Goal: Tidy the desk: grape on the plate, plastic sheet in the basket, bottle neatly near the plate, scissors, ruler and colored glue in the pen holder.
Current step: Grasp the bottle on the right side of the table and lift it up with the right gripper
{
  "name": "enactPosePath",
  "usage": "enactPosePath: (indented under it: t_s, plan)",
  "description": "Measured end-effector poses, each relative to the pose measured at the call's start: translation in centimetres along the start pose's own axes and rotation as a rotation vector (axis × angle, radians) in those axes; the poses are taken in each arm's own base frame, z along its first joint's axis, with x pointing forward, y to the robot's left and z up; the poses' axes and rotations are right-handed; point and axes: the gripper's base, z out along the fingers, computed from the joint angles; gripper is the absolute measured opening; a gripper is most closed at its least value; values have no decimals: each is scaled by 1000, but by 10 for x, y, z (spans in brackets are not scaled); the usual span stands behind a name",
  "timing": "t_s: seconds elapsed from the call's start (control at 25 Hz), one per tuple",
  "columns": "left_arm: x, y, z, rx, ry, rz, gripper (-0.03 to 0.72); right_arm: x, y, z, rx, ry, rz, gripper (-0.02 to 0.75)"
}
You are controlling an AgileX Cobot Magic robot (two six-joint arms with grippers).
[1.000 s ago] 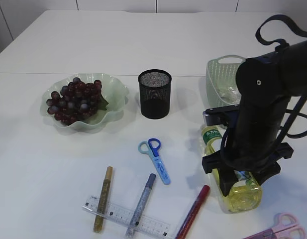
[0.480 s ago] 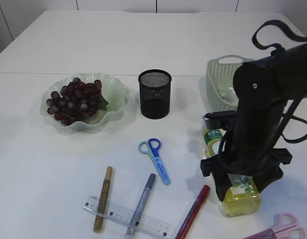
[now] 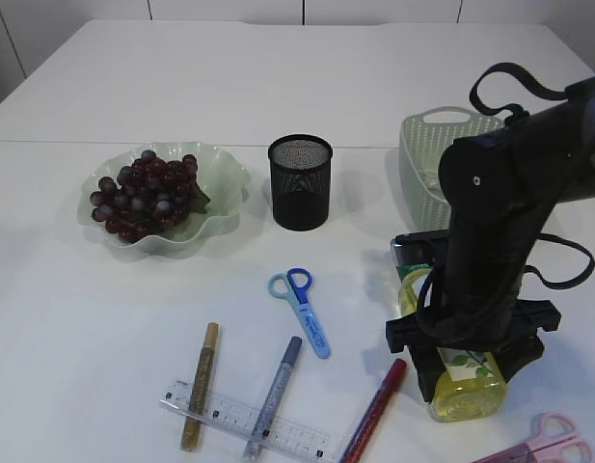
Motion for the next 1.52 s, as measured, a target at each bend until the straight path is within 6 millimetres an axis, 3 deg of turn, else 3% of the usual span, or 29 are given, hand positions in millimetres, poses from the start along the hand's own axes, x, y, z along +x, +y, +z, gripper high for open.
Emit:
enactPosePath:
  t_s: [0.44,0.76,1.52]
  plan:
    - [0,0,0,0,0,0,375,0,0,0,0,0,0,589]
    - [0,0,0,0,0,0,375,0,0,-1,-1,-2,0,489]
    - [0,0,0,0,0,0,375,0,0,-1,2,6,0,484]
